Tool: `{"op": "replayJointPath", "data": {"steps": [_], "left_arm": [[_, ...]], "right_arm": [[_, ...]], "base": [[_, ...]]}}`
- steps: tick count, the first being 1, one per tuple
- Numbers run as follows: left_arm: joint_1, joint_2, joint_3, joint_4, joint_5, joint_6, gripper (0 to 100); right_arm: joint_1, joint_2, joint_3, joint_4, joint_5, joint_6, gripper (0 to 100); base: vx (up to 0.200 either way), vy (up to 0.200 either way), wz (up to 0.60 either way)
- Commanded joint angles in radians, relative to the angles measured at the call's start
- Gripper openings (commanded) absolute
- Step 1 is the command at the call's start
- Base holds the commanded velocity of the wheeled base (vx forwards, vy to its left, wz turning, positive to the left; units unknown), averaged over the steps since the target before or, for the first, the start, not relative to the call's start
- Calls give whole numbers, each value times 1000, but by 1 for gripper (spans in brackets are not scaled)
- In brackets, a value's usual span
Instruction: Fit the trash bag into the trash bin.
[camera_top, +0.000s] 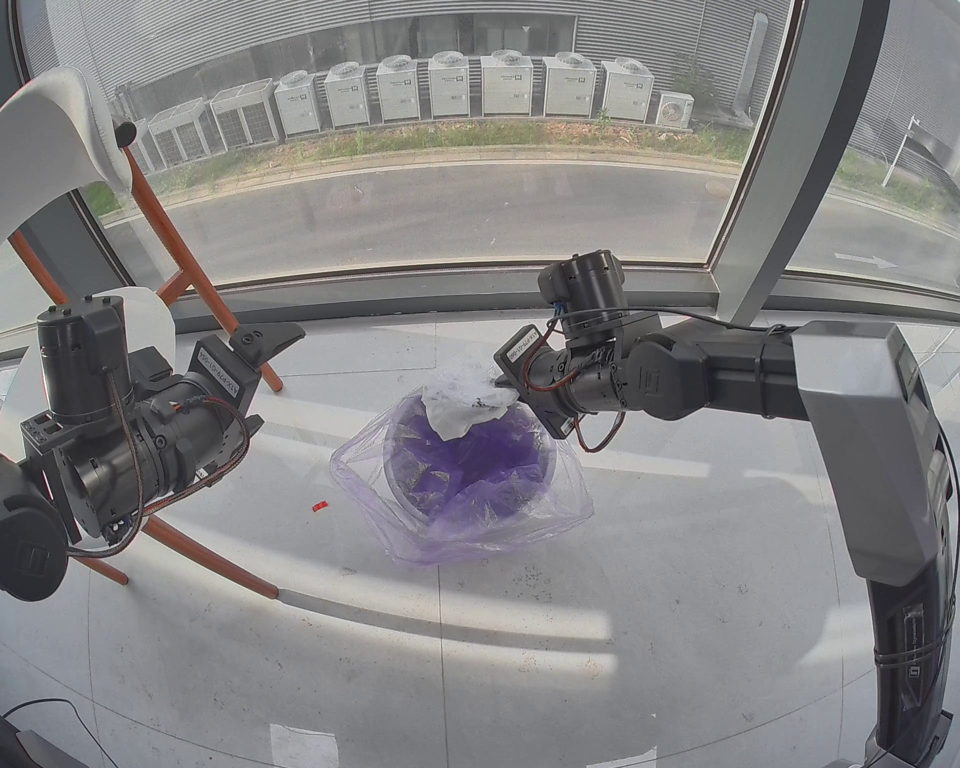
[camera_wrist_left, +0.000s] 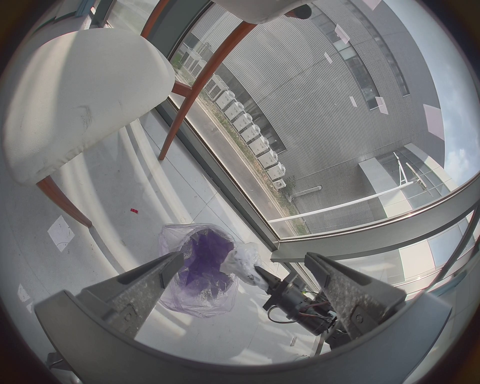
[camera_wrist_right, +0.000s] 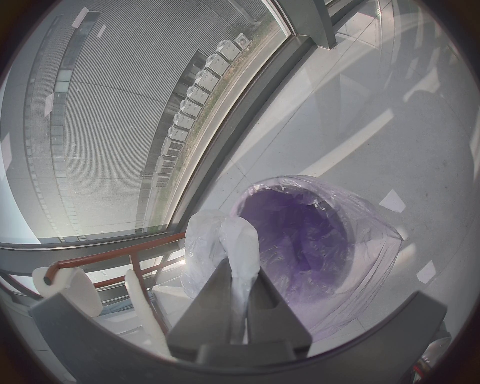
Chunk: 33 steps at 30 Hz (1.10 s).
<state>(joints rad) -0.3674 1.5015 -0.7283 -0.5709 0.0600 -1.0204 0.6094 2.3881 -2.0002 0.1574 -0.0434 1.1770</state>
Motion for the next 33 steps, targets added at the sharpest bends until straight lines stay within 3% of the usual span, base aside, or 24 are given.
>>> {"op": "replayJointPath", "data": {"steps": [1, 6, 7, 16, 19, 21, 22, 27, 31, 33], "left_arm": [[1, -6, 0, 0, 0, 0, 100], [2, -7, 0, 0, 1, 2, 100], [2, -7, 0, 0, 1, 2, 100], [8, -60, 7, 0, 1, 22, 100], [84, -145, -2, 0, -5, 49, 100], [87, -149, -2, 0, -5, 51, 100], [122, -218, -10, 2, -9, 94, 100], [139, -377, 32, 9, -9, 164, 100], [147, -469, 95, 14, 1, 280, 100], [217, -570, 207, 12, 9, 428, 100]], "right_arm": [[-5, 56, 0, -1, -3, -5, 0], [-3, 68, 0, 1, -10, -7, 0], [-3, 68, 0, -1, -10, -5, 100], [-20, 23, 0, 4, -50, -5, 100], [-62, -161, 0, 24, -78, -14, 100], [-63, -171, 0, 27, -76, -14, 100], [-94, -334, 0, 119, -78, -46, 100], [-112, -668, 0, 360, -89, -126, 100], [-99, -882, 127, 430, -165, -204, 100], [-112, -1069, 368, 424, -302, -275, 100]], "base": [[0, 0, 0], [0, 0, 0], [0, 0, 0], [0, 0, 0], [0, 0, 0], [0, 0, 0], [0, 0, 0], [0, 0, 0], [0, 0, 0], [0, 0, 0]]}}
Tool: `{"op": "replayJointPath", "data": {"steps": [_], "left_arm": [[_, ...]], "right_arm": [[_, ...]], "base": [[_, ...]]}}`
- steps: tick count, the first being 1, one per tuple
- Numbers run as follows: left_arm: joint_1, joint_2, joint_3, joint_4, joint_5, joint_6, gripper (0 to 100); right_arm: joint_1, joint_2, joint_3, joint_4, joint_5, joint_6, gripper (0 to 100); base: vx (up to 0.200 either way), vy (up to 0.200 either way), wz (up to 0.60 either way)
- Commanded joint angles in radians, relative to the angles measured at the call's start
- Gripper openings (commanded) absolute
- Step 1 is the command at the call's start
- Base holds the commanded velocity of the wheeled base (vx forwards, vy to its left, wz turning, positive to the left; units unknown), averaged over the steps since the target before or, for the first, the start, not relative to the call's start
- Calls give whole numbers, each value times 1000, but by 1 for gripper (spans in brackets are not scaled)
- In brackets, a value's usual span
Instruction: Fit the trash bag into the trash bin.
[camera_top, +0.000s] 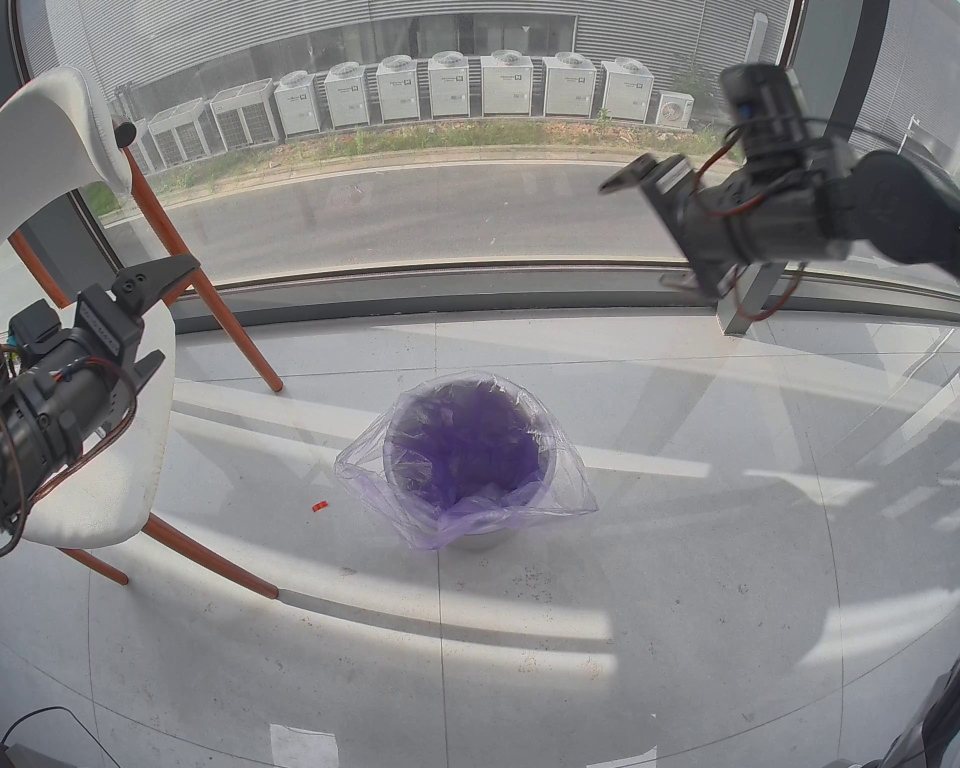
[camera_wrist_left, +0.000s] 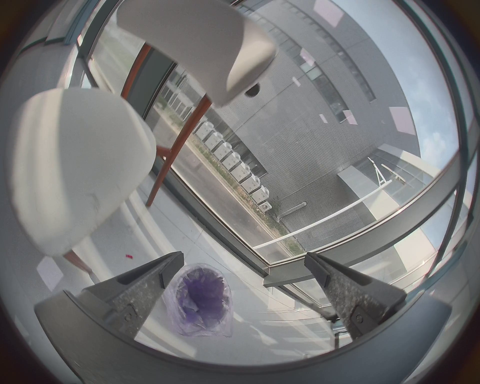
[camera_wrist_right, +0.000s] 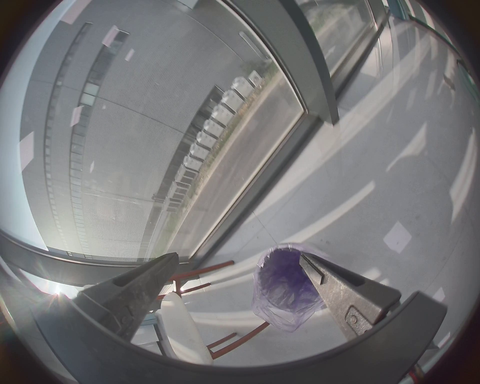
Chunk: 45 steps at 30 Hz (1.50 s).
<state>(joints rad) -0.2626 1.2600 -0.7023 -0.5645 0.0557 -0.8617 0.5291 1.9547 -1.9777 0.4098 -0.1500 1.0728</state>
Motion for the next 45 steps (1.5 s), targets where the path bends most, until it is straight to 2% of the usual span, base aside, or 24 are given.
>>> {"op": "replayJointPath", "data": {"steps": [1, 3, 8, 10, 11, 12, 14, 17, 18, 20, 21, 25, 26, 27, 28, 29, 30, 32, 34, 36, 38, 41, 43, 45], "left_arm": [[141, -366, 219, 6, 13, 319, 100], [189, -435, 288, 8, 16, 397, 100], [233, -576, 397, 89, 76, 412, 100], [233, -576, 397, 89, 76, 412, 100], [243, -679, 442, 227, 131, 426, 100], [243, -685, 443, 236, 130, 428, 100], [229, -818, 478, 351, 58, 472, 100], [217, -923, 527, 426, -39, 552, 100], [218, -1047, 600, 494, -148, 673, 100], [221, -1179, 669, 538, -223, 783, 100], [250, -1260, 701, 538, -264, 852, 100], [263, -1255, 699, 512, -255, 876, 100], [263, -1257, 699, 512, -249, 872, 100], [263, -1257, 699, 514, -224, 854, 100], [263, -1257, 699, 514, -224, 854, 100], [263, -1257, 699, 515, -208, 833, 100], [263, -1257, 699, 515, -206, 831, 100], [263, -1257, 699, 515, -209, 833, 100], [261, -1257, 699, 514, -209, 837, 100], [261, -1257, 699, 515, -209, 845, 100], [263, -1257, 699, 515, -212, 856, 100], [263, -1257, 699, 515, -205, 860, 100], [261, -1257, 699, 515, -201, 857, 100], [261, -1258, 699, 515, -186, 852, 100]], "right_arm": [[-35, -701, 422, 167, -243, -197, 100], [-35, -861, 603, 150, -336, -246, 100], [-84, -1234, 1005, 119, -528, -280, 100], [-84, -1234, 1005, 119, -528, -280, 100], [-212, -1381, 1182, 115, -591, -300, 100], [-218, -1386, 1189, 113, -591, -300, 100], [-298, -1459, 1304, 112, -589, -315, 100], [-334, -1505, 1401, 101, -588, -343, 100], [-334, -1574, 1519, 58, -582, -404, 100], [-322, -1671, 1622, -20, -556, -511, 100], [-302, -1778, 1705, -101, -505, -649, 100], [-201, -1955, 1941, -401, -315, -1014, 100], [-186, -1955, 1965, -453, -287, -1053, 100], [-138, -1955, 1978, -477, -194, -1159, 100], [-138, -1955, 1978, -477, -194, -1159, 100], [-77, -1955, 1970, -450, -75, -1191, 100], [-43, -1955, 1967, -439, -34, -1188, 100], [-17, -1955, 1968, -436, -29, -1177, 100], [-32, -1955, 1965, -430, -62, -1099, 100], [-112, -1955, 1965, -430, -71, -1077, 100], [-337, -1815, 1964, -428, -71, -1080, 100], [-584, -1723, 1962, -428, -42, -1077, 100], [-661, -1725, 1962, -422, -26, -1050, 100], [-663, -1789, 1961, -416, -11, -1004, 100]], "base": [[0, 0, 0], [0, 0, 0], [0, 0, 0], [0, 0, 0], [0, 0, 0], [0, 0, 0], [0, 0, 0], [0, 0, 0], [0, 0, 0], [0, 0, 0], [0, 0, 0], [0, 0, 0], [0, 0, 0], [0, 0, 0], [0, 0, 0], [0, 0, 0], [0, 0, 0], [0, 0, 0], [0, 0, 0], [0, 0, 0], [0, 0, 0], [0, 0, 0], [0, 0, 0], [0, 0, 0]]}}
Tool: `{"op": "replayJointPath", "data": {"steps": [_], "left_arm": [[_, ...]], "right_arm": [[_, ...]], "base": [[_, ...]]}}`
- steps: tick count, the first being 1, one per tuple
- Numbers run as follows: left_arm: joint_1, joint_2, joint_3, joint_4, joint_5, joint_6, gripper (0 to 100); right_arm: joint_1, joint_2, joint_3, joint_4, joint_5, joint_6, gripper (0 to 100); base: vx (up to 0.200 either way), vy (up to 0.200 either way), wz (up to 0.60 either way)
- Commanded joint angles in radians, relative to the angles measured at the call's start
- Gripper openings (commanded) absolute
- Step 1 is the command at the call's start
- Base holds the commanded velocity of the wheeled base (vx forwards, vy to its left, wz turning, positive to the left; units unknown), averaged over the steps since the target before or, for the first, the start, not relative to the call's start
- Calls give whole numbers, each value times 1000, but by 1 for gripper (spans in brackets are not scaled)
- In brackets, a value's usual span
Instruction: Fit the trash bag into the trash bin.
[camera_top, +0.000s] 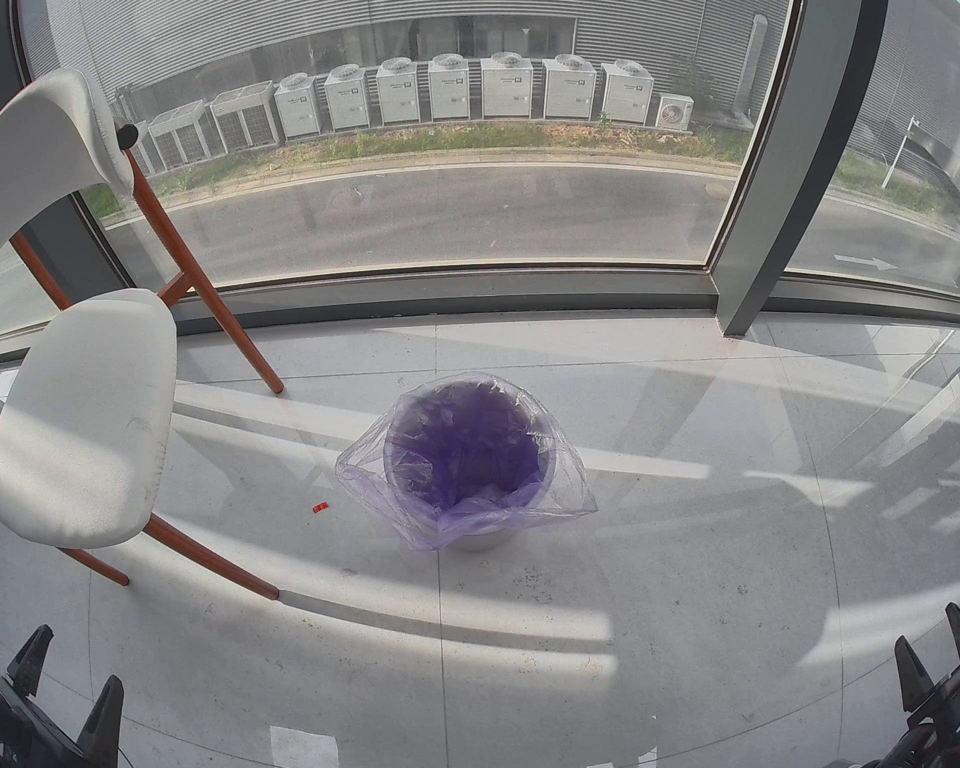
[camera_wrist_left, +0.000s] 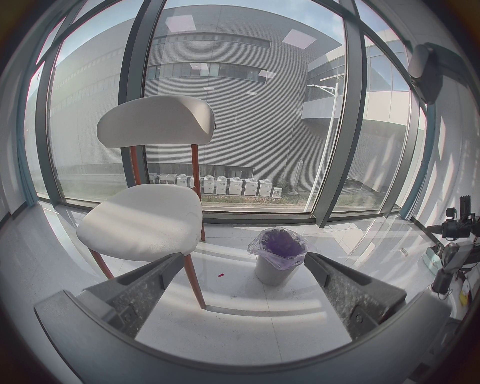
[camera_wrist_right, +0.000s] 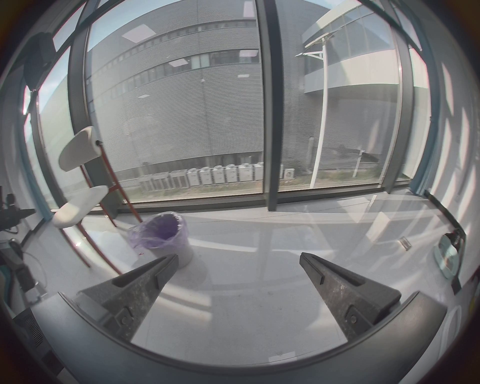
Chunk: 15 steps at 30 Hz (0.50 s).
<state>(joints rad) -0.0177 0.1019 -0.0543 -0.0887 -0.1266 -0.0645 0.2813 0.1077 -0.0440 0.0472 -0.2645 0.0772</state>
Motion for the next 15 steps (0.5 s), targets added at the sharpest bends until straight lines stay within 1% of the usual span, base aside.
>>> {"op": "replayJointPath", "data": {"steps": [1, 2, 3, 5, 6, 8, 9, 10, 11, 12, 14, 15], "left_arm": [[16, -99, 53, 40, 13, 54, 100], [16, -100, 53, 40, 27, 52, 100], [18, -100, 53, 40, 33, 54, 100], [18, -99, 53, 40, 33, 58, 100], [18, -99, 53, 40, 33, 60, 100], [19, -99, 53, 40, 44, 55, 100], [19, -100, 53, 41, 56, 57, 100], [19, -100, 53, 49, 81, 66, 100], [19, -100, 53, 57, 90, 69, 100], [19, -100, 53, 103, 133, 64, 100], [19, -100, 51, 98, 143, 71, 100], [19, -100, 51, 96, 142, 75, 100]], "right_arm": [[-402, -9, 33, -67, 122, 3, 100], [-401, -46, 38, -76, 148, 6, 100], [-401, -32, 43, -99, 179, 4, 100], [-401, -11, 44, -109, 206, 4, 100], [-402, -3, 43, -98, 231, -11, 100], [-398, -5, 44, -89, 323, -105, 100], [-398, -5, 44, -87, 373, -175, 100], [-393, -3, 44, -84, 396, -220, 100], [-387, -2, 43, -83, 395, -220, 100], [-335, 3, 41, -69, 380, -198, 100], [-251, -25, 44, -66, 367, -177, 100], [-251, -46, 44, -56, 358, -168, 100]], "base": [[0, 0, 0], [0, 0, 0], [0, 0, 0], [0, 0, 0], [0, 0, 0], [0, 0, 0], [0, 0, 0], [0, 0, 0], [0, 0, 0], [0, 0, 0], [0, 0, 0], [0, 0, 0]]}}
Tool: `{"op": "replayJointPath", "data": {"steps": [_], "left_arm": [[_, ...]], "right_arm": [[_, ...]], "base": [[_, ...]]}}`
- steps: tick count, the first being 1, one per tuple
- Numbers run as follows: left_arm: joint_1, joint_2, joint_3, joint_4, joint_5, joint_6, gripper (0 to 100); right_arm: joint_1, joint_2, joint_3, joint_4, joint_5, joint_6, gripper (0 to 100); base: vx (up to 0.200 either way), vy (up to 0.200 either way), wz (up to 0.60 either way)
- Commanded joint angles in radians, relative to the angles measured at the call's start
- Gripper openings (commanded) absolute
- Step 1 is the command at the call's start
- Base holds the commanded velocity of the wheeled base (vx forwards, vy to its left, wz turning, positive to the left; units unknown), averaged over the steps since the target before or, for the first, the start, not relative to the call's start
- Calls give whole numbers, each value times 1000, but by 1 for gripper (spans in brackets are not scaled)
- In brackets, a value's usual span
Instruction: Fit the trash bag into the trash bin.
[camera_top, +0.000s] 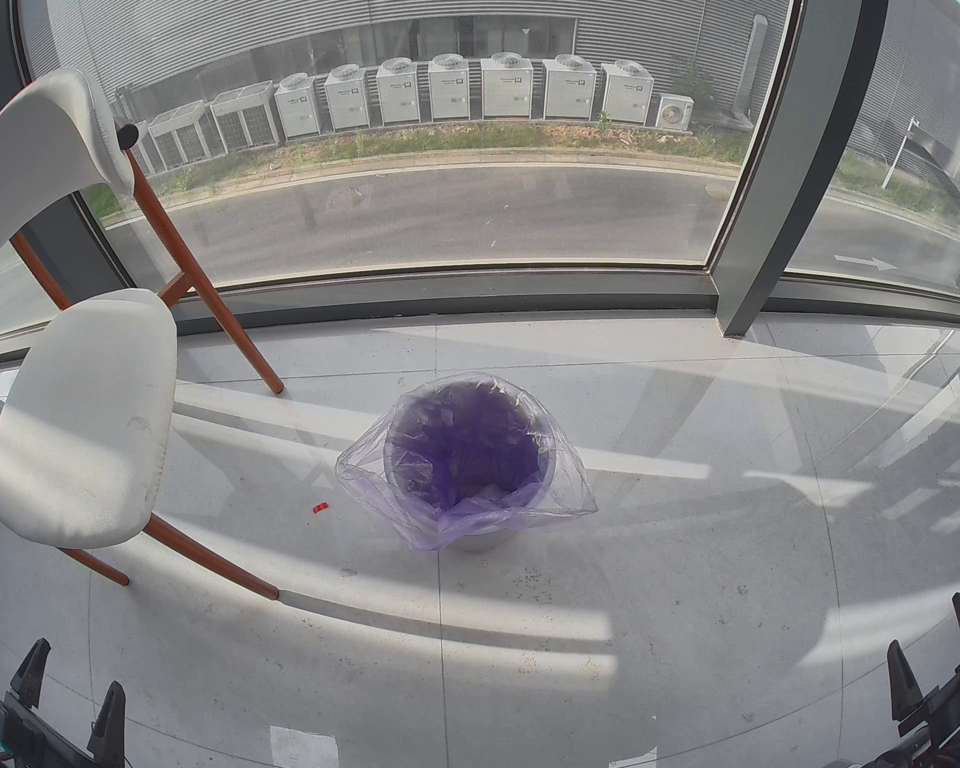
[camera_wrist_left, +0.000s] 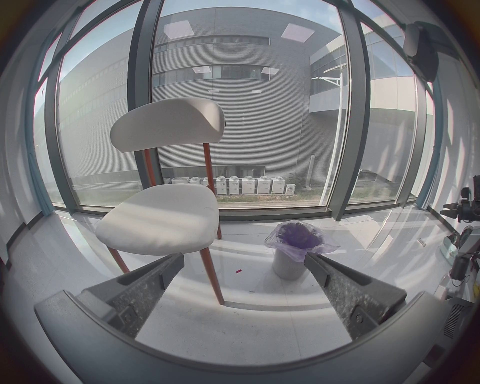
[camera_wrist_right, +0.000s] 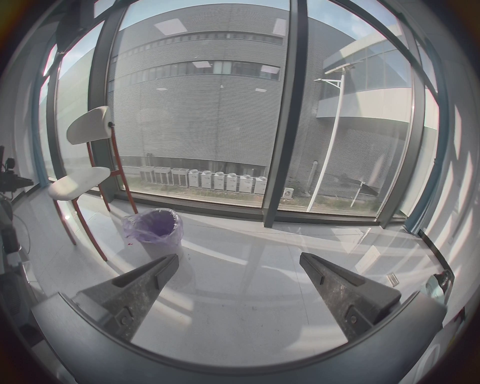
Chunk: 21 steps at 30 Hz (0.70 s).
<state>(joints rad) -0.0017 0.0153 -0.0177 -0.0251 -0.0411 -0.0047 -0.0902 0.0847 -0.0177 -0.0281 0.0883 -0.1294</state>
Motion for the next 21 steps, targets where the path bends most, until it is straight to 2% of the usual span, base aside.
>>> {"op": "replayJointPath", "data": {"steps": [1, 4, 5, 11, 21], "left_arm": [[2, -14, 15, 33, 53, 15, 100], [2, -12, 13, 34, 30, 17, 100], [2, -12, 13, 34, 24, 18, 100], [3, -14, 15, 31, 26, 12, 100], [3, -14, 15, 30, 24, 14, 100]], "right_arm": [[106, -46, 18, 27, -9, 56, 100], [87, -85, 18, 25, -84, 142, 100], [87, -85, 18, 27, -90, 146, 100], [87, -82, 18, 28, -79, 106, 100], [87, -82, 18, 30, -79, 102, 100]], "base": [[0, 0, 0], [0, 0, 0], [0, 0, 0], [0, 0, 0], [0, 0, 0]]}}
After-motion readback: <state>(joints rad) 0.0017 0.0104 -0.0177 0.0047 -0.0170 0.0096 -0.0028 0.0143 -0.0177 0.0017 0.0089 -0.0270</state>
